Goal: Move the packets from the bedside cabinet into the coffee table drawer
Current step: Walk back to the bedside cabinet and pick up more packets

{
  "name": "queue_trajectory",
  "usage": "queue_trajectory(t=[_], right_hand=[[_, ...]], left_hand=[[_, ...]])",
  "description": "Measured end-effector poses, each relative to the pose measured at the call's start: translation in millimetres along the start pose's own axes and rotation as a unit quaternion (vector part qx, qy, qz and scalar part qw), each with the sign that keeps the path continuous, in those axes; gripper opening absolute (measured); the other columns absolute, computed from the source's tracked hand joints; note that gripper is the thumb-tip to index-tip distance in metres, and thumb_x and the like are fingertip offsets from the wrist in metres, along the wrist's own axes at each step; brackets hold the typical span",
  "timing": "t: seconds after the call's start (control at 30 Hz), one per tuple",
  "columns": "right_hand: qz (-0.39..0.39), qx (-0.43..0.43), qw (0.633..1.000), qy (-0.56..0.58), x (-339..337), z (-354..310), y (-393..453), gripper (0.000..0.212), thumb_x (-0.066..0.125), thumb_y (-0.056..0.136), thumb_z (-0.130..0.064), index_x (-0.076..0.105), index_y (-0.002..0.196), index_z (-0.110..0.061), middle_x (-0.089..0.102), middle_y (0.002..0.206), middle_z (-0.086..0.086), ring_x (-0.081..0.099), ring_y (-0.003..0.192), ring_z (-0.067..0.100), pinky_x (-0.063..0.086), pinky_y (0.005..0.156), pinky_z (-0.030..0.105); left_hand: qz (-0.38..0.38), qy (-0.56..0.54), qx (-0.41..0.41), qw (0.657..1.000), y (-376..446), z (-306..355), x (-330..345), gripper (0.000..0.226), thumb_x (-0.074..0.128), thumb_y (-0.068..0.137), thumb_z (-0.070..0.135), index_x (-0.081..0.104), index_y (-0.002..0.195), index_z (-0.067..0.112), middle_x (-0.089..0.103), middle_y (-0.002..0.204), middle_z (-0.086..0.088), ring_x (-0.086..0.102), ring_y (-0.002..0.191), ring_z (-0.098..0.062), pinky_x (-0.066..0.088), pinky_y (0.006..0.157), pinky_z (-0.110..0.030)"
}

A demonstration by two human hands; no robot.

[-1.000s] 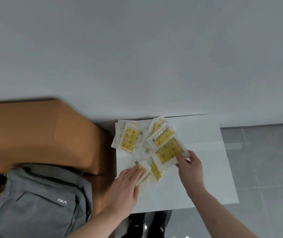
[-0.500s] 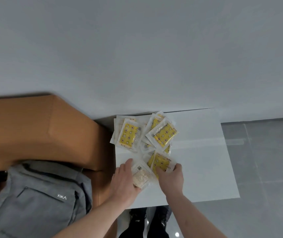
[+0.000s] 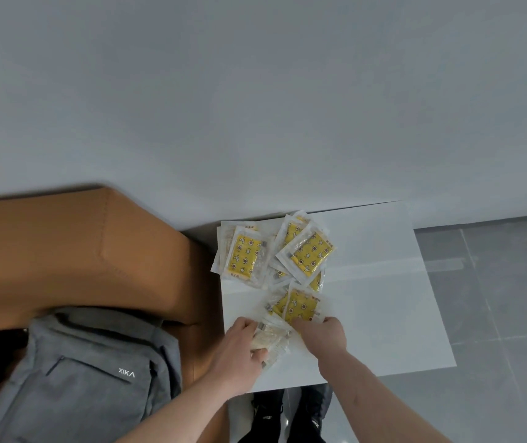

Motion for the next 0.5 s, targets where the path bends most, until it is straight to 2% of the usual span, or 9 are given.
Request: queue_trajectory(t=[0.1, 0.17, 0.23, 0.27, 0.33, 0.4, 0.5], right_hand=[[0.018, -0.033, 0.999, -0.007, -7.3, 4.7, -2.0, 0.034, 0.08, 0.082, -0.025, 0.064, 0.11, -0.015, 0.07, 0.096, 0.001, 0.066, 0.081, 0.017, 0.046, 0.055, 0.027], [0.036, -0.074, 0.996, -0.03, -9.9, 7.7, -7.0, 0.024, 0.078, 0.084, -0.024, 0.065, 0.103, -0.019, 0.07, 0.089, -0.002, 0.066, 0.073, 0.014, 0.048, 0.052, 0.027], [0.046, -0.111, 0.991, -0.056, -9.2, 7.8, -11.7, 0.021, 0.079, 0.084, -0.026, 0.064, 0.098, -0.024, 0.07, 0.086, -0.005, 0.067, 0.07, 0.013, 0.05, 0.052, 0.028], [0.045, -0.119, 0.99, -0.064, -7.1, 6.4, -14.2, 0.023, 0.08, 0.083, -0.029, 0.063, 0.099, -0.026, 0.069, 0.086, -0.007, 0.066, 0.071, 0.012, 0.049, 0.052, 0.027], [0.046, -0.119, 0.989, -0.073, -1.2, 2.7, -17.0, 0.032, 0.082, 0.082, -0.034, 0.06, 0.103, -0.027, 0.067, 0.088, -0.011, 0.065, 0.073, 0.009, 0.047, 0.053, 0.027], [0.05, -0.108, 0.99, -0.077, 5.2, -1.1, -17.1, 0.041, 0.083, 0.08, -0.038, 0.056, 0.11, -0.027, 0.065, 0.09, -0.012, 0.066, 0.075, 0.009, 0.05, 0.056, 0.028], [0.039, -0.083, 0.995, -0.035, 14.1, -4.0, -12.7, 0.047, 0.083, 0.08, -0.034, 0.053, 0.114, -0.024, 0.063, 0.093, -0.01, 0.064, 0.076, 0.009, 0.05, 0.056, 0.029]], left_hand=[[0.021, -0.054, -0.021, 0.998, -3.6, 2.2, -17.9, 0.029, 0.06, 0.098, 0.034, 0.054, 0.127, 0.034, 0.057, 0.116, 0.022, 0.059, 0.108, -0.003, 0.052, 0.094, -0.031], [0.086, -0.08, -0.016, 0.993, -6.1, 4.0, -34.9, 0.021, 0.063, 0.098, 0.039, 0.051, 0.114, 0.038, 0.057, 0.106, 0.025, 0.058, 0.098, 0.006, 0.05, 0.083, -0.024], [0.156, -0.11, 0.003, 0.982, -0.2, 9.8, -55.2, 0.017, 0.068, 0.096, 0.038, 0.054, 0.106, 0.037, 0.055, 0.105, 0.021, 0.058, 0.095, 0.005, 0.05, 0.08, -0.022], [0.179, -0.114, 0.013, 0.977, 6.8, 12.4, -64.3, 0.018, 0.069, 0.095, 0.035, 0.059, 0.11, 0.035, 0.053, 0.113, 0.018, 0.058, 0.101, 0.002, 0.052, 0.088, -0.026], [0.192, -0.074, 0.018, 0.978, 27.9, 16.8, -79.6, 0.032, 0.069, 0.096, 0.033, 0.063, 0.127, 0.026, 0.045, 0.135, 0.009, 0.05, 0.123, -0.007, 0.042, 0.109, -0.03], [0.178, -0.024, 0.0, 0.984, 52.4, 22.1, -89.8, 0.045, 0.067, 0.097, 0.034, 0.059, 0.141, 0.023, 0.037, 0.151, 0.003, 0.038, 0.138, -0.018, 0.03, 0.116, -0.029], [0.149, -0.012, -0.038, 0.988, 80.1, 27.9, -93.6, 0.052, 0.067, 0.098, 0.036, 0.056, 0.146, 0.022, 0.038, 0.154, -0.001, 0.037, 0.139, -0.025, 0.032, 0.118, -0.036]])
Point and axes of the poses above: each hand's wrist, its own y-axis towards the middle knuckle, its own x-axis out of the palm, z = x × y, the point moved 1 cm from there along y, towards the middle knuckle
